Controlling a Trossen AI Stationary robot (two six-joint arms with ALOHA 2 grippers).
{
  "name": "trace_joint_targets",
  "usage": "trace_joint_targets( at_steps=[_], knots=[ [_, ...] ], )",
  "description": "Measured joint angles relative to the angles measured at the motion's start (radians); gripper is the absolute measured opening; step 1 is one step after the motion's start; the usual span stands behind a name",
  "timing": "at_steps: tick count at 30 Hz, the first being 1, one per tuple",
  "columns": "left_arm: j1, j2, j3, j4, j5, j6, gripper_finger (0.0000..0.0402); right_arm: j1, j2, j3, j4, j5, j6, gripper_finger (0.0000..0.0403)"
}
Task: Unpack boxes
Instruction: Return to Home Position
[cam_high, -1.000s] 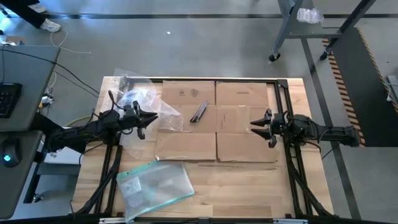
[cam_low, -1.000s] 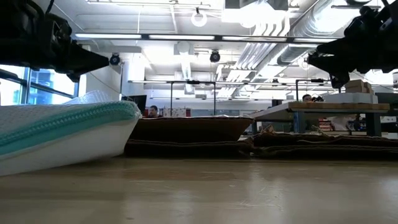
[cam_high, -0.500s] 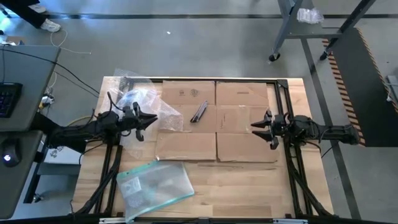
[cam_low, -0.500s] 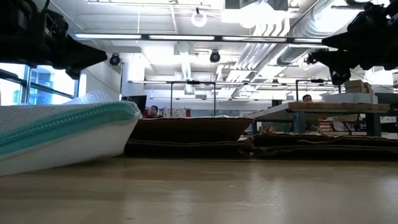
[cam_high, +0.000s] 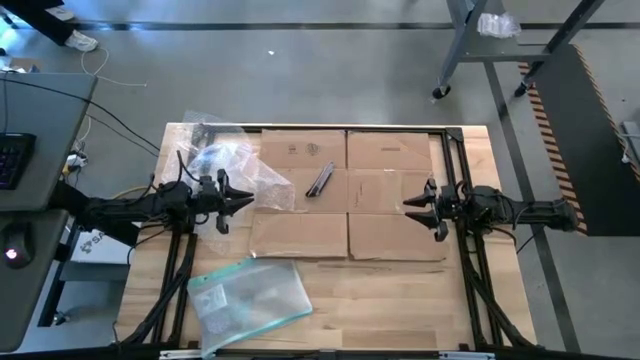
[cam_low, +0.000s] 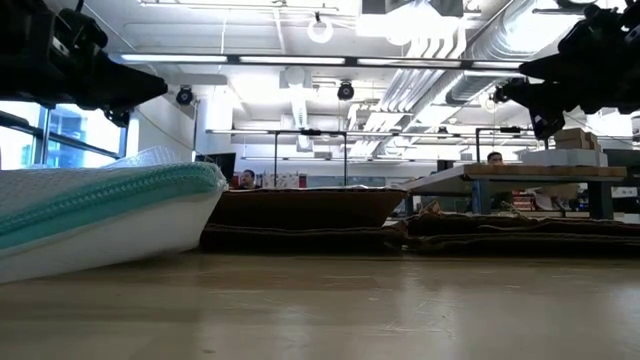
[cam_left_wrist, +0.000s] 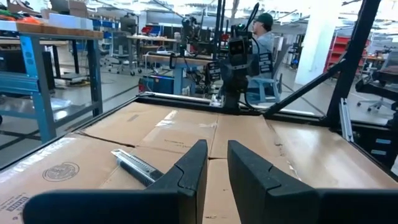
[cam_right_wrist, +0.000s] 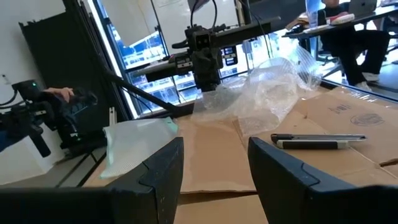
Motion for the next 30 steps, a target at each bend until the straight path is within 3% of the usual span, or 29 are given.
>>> trace_joint_targets(
  at_steps=[4, 14, 26, 30],
  knots=[
    [0.004, 0.025, 0.000, 0.003, 0.002, 0.000, 0.0044, 0.000, 0.002, 0.000, 0.000, 0.000, 0.000, 0.0165],
    [-0.008, 0.229, 0.000, -0.002, 0.003, -0.001, 0.0045, 0.000, 0.001, 0.000, 0.000, 0.000, 0.000, 0.0165],
    [-0.011, 0.011, 0.000, -0.002, 0.010, -0.001, 0.0045, 0.000, 0.002, -0.001, 0.000, 0.000, 0.000, 0.0165],
    [-0.011, 0.006, -0.001, 0.005, 0.007, -0.001, 0.0045, 0.000, 0.003, -0.001, 0.001, 0.000, 0.000, 0.0165]
  ],
)
